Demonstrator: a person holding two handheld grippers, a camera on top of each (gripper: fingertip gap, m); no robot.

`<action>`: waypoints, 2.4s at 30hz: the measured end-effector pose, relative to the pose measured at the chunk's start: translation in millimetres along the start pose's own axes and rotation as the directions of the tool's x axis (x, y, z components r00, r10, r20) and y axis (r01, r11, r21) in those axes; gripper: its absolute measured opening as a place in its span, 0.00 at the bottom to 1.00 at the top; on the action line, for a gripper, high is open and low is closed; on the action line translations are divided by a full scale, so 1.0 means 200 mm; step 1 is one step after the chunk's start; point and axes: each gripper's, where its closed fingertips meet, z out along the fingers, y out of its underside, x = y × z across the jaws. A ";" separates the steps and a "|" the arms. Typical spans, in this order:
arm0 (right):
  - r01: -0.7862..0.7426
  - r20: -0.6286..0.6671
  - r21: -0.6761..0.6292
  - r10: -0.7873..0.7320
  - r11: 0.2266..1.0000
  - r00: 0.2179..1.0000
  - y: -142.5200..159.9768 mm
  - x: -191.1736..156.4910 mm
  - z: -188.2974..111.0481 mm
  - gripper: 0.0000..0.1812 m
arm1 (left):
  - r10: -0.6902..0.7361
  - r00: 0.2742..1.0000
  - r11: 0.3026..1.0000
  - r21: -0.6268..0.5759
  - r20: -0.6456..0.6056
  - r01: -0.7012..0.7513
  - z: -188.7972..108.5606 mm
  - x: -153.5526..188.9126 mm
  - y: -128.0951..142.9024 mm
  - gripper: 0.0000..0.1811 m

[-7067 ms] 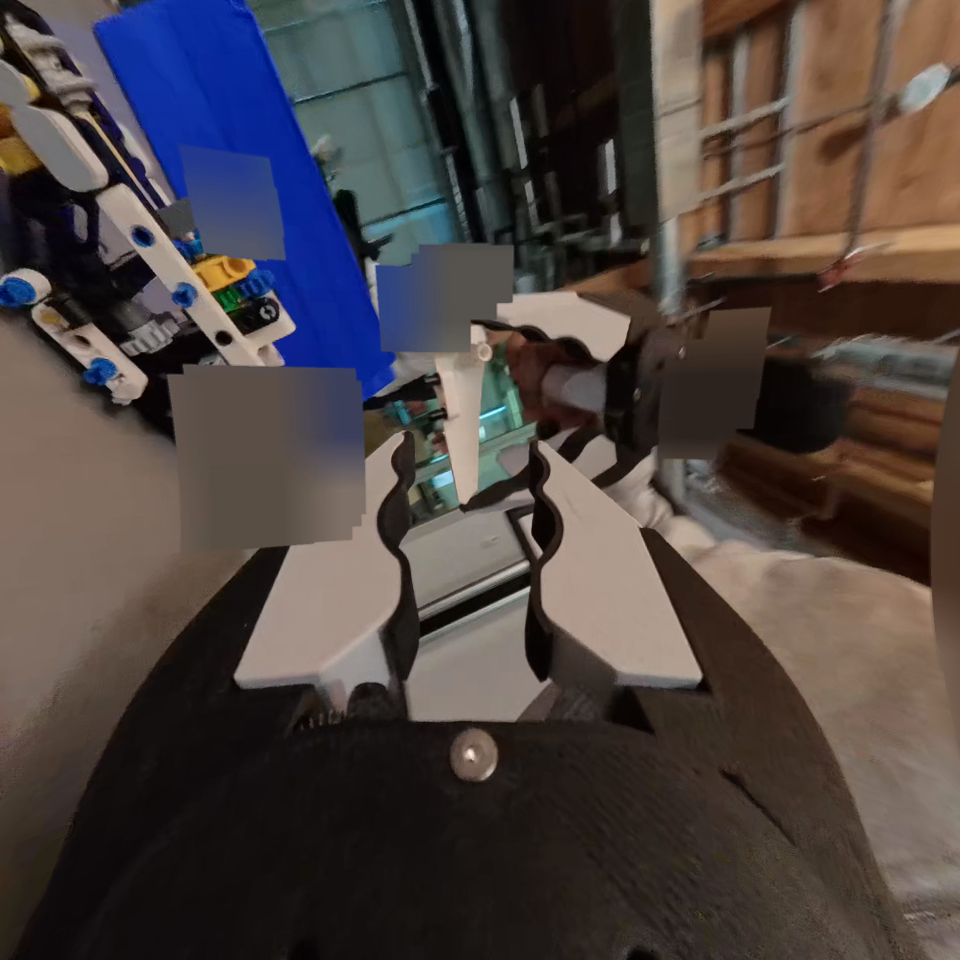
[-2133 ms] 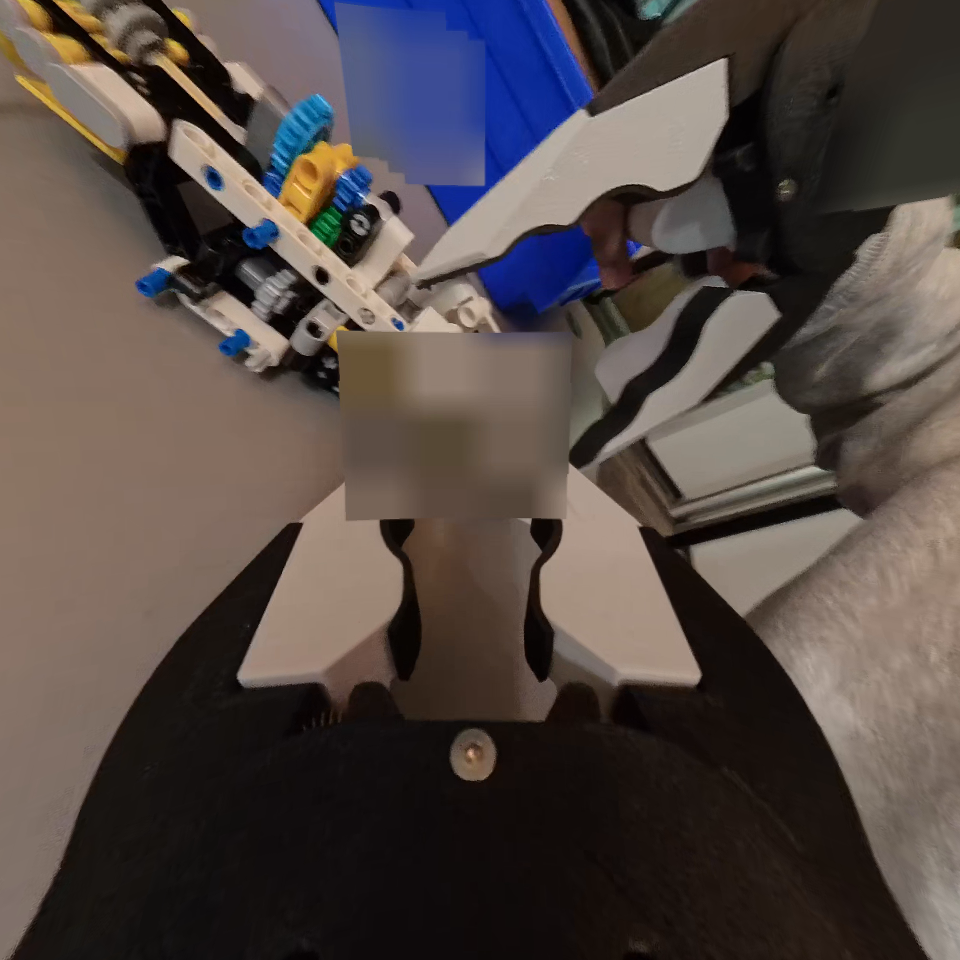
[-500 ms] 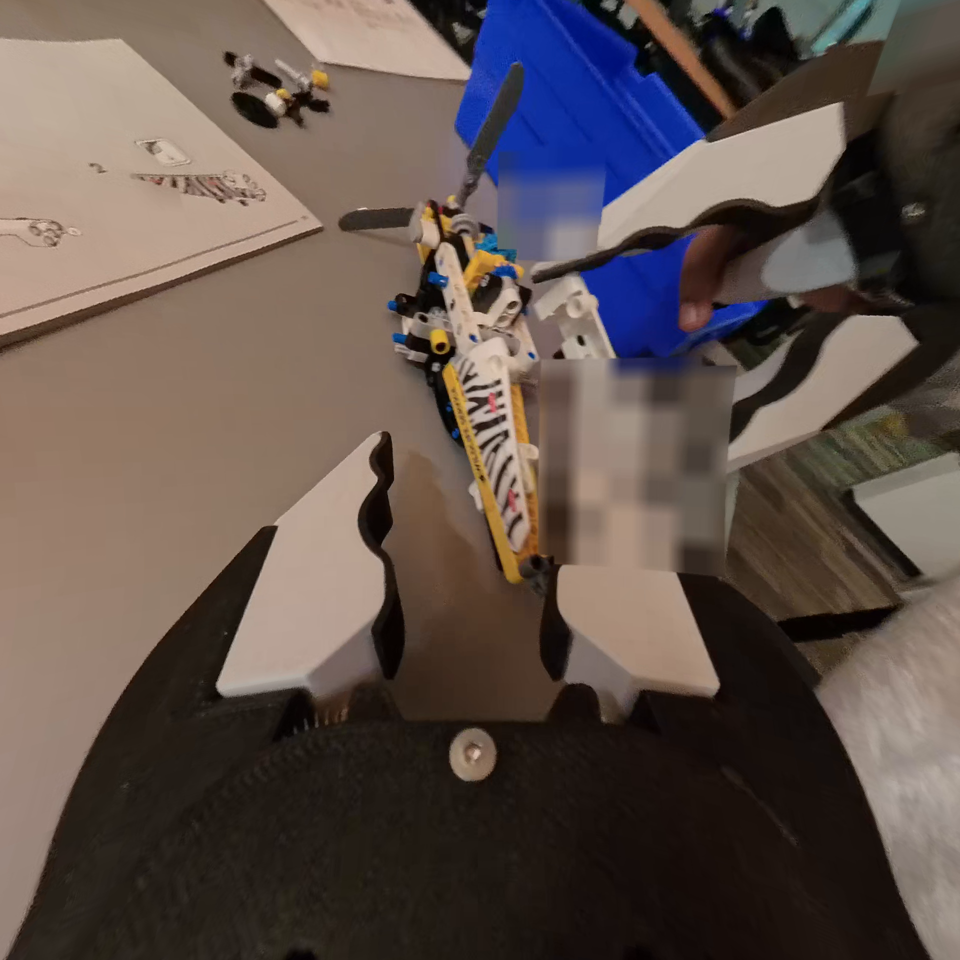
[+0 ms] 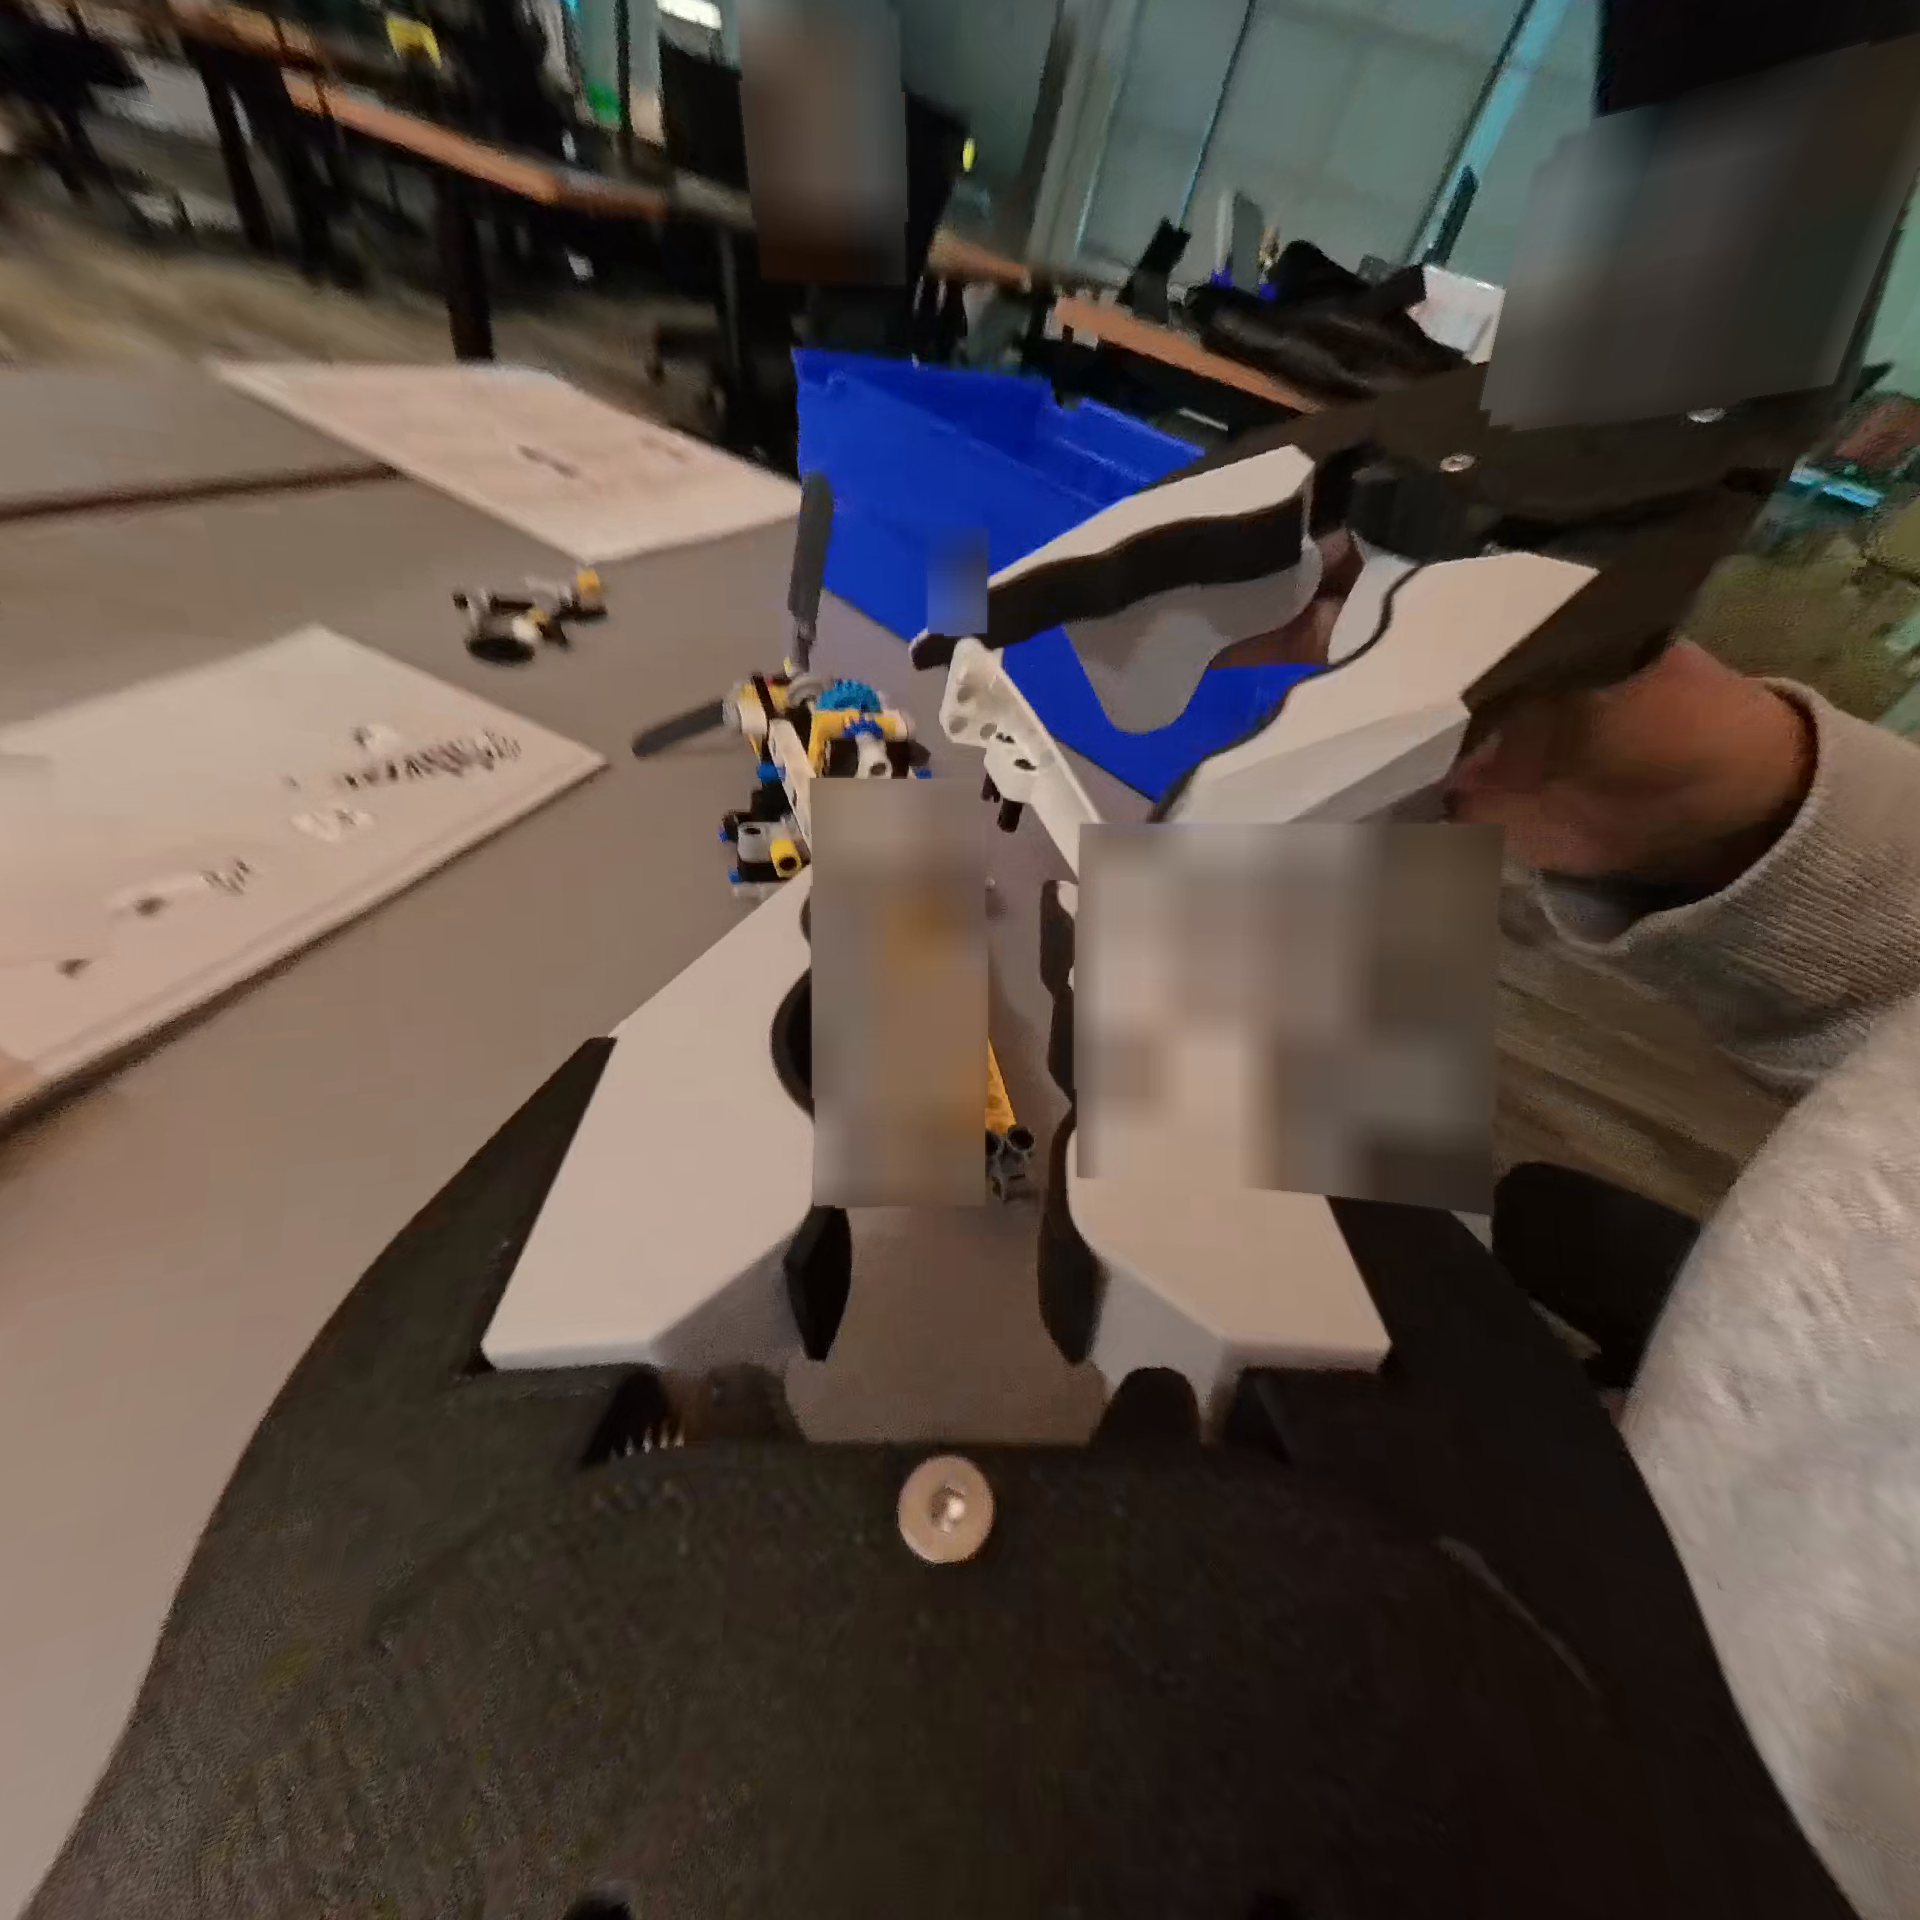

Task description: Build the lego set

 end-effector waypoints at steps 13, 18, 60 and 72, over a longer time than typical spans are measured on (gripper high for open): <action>0.235 -0.058 -0.122 -0.243 0.964 0.968 0.10 -0.10 0.04 0.51 | -0.308 0.925 0.946 -0.180 -0.224 0.271 -0.05 0.11 -0.12 0.13; 0.354 -0.110 -0.183 -0.377 0.917 0.920 0.16 -0.09 0.07 0.51 | -0.267 0.955 0.856 -0.488 -0.131 0.172 0.08 0.10 0.10 0.01; -0.680 -0.026 0.090 0.685 0.727 0.728 0.35 0.07 0.04 0.02 | -0.416 0.895 0.786 -0.560 -0.162 0.264 0.21 0.04 0.09 0.00; -0.670 -0.046 -0.026 0.669 0.742 0.742 0.39 0.03 0.14 0.00 | -0.408 0.911 0.720 -0.637 -0.068 0.275 0.18 0.00 0.15 0.00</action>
